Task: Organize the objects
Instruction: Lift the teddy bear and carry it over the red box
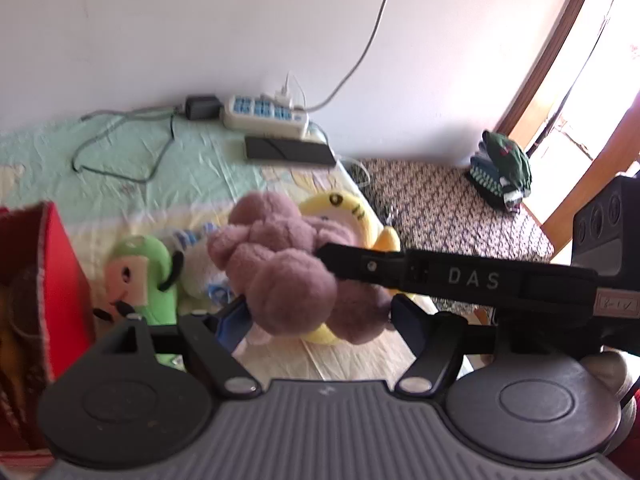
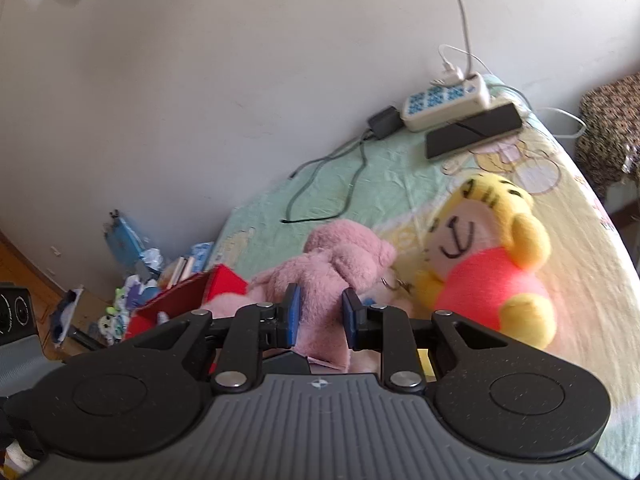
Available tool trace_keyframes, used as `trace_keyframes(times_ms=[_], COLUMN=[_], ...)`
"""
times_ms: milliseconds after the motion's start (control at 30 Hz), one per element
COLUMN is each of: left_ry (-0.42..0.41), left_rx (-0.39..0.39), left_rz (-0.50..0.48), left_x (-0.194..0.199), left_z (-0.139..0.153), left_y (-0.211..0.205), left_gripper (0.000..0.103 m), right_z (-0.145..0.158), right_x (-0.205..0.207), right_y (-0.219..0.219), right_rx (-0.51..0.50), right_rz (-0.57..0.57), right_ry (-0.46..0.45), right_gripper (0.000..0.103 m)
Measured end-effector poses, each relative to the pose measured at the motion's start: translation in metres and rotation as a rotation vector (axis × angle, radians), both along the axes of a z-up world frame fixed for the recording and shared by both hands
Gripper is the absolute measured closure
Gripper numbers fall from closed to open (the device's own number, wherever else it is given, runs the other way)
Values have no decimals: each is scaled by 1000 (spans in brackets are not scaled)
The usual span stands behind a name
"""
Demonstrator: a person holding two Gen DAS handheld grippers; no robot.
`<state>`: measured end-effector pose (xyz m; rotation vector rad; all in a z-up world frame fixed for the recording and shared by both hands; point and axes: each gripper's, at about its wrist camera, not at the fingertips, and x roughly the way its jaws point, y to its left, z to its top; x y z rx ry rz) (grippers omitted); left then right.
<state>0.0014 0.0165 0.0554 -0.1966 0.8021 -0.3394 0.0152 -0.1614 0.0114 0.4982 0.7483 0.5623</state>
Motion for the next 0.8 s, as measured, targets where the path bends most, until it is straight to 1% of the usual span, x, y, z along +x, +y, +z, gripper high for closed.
trace_keyframes(times_ms=[167, 233, 400, 533, 667, 800], left_ry=[-73, -96, -142, -179, -180, -158], left_rx=[42, 42, 31, 56, 58, 58], left_rz=[33, 57, 113, 149, 170, 183], left_x=[-18, -25, -45, -62, -73, -77], left_z=[19, 26, 43, 53, 53, 43], left_y=[6, 14, 46, 79, 114, 150], left_gripper=[29, 29, 29, 29, 29, 29], right_z=[17, 24, 36, 43, 45, 36], right_x=[-7, -8, -10, -10, -10, -9], right_y=[15, 24, 60, 99, 140, 177], right_rx=[31, 50, 70, 73, 49, 20], right_rz=[44, 68, 136, 182, 217, 237], right_ry=[-62, -83, -122, -153, -196, -223], right_gripper=[79, 79, 79, 79, 79, 79])
